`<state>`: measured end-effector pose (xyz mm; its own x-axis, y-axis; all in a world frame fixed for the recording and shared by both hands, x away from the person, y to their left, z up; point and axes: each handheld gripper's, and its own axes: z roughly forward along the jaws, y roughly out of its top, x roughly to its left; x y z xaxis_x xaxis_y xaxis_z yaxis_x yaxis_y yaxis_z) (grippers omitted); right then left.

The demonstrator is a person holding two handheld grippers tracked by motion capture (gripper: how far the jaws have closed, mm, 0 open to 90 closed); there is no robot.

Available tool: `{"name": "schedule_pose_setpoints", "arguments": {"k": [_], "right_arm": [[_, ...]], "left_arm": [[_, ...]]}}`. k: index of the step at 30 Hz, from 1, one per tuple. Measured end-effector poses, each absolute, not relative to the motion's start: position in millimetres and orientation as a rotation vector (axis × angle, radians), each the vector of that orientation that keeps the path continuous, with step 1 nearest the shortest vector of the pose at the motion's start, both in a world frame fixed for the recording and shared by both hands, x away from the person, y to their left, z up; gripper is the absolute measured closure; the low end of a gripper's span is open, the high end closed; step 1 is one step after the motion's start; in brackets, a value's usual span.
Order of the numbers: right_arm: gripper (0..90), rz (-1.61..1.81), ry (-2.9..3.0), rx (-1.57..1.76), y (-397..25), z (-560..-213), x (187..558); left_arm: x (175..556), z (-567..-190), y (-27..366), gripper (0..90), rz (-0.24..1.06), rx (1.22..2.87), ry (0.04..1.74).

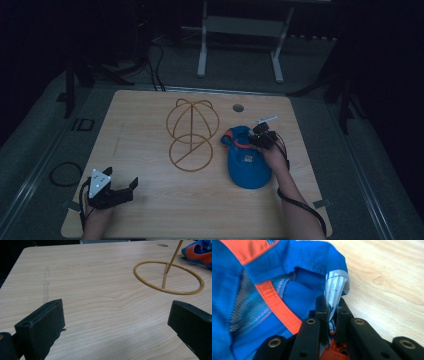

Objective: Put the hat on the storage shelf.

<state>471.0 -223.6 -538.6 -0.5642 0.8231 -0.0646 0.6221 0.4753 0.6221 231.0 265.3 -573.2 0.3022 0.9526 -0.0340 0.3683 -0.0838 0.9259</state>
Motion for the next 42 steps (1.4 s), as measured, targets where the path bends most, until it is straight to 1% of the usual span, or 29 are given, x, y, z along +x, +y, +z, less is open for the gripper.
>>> {"name": "schedule_pose_setpoints", "arguments": {"k": [3, 4, 17, 22, 26, 27, 32, 33, 34, 35, 37, 38, 39, 42], "right_arm": [[84.2, 0.789, 2.360, 1.207, -225, -536, 469], [84.3, 0.813, 2.342, 1.194, -229, -526, 465], [84.5, 0.967, 2.204, 1.153, -256, -467, 433], [84.5, 1.024, 2.155, 1.115, -260, -443, 419], [84.4, 1.051, 2.129, 1.088, -260, -430, 410], [84.4, 1.070, 2.114, 1.082, -260, -420, 403], [84.4, 1.089, 2.102, 1.044, -259, -405, 392], [84.4, 1.093, 2.099, 1.037, -259, -402, 390], [84.4, 1.100, 2.098, 1.032, -259, -399, 387], [84.4, 1.100, 2.098, 1.032, -259, -399, 387], [84.4, 1.121, 2.087, 1.013, -260, -393, 380], [84.4, 1.121, 2.087, 1.013, -260, -393, 380], [84.4, 1.145, 2.078, 1.003, -261, -389, 375], [84.4, 1.165, 2.070, 0.985, -262, -384, 368]], "left_arm": [[231, -573, 265, 1.3, 0.781, 1.638, 1.224], [231, -573, 264, 1.3, 0.784, 1.640, 1.225], [233, -569, 260, 1.3, 0.779, 1.634, 1.231], [233, -559, 259, 1.3, 0.707, 1.592, 1.253], [231, -549, 251, 1.3, 0.738, 1.632, 1.220], [232, -541, 243, 1.3, 0.701, 1.646, 1.194], [233, -518, 230, 1.3, 0.682, 1.680, 1.106], [233, -518, 230, 1.3, 0.682, 1.680, 1.106], [235, -506, 225, 1.3, 0.672, 1.689, 1.077], [235, -506, 225, 1.3, 0.672, 1.689, 1.077], [239, -486, 217, 1.3, 0.668, 1.703, 1.034], [239, -486, 217, 1.7, 0.668, 1.703, 1.034], [242, -473, 211, 1.7, 0.680, 1.711, 1.006], [246, -453, 202, 1.7, 0.693, 1.718, 0.963]]}}
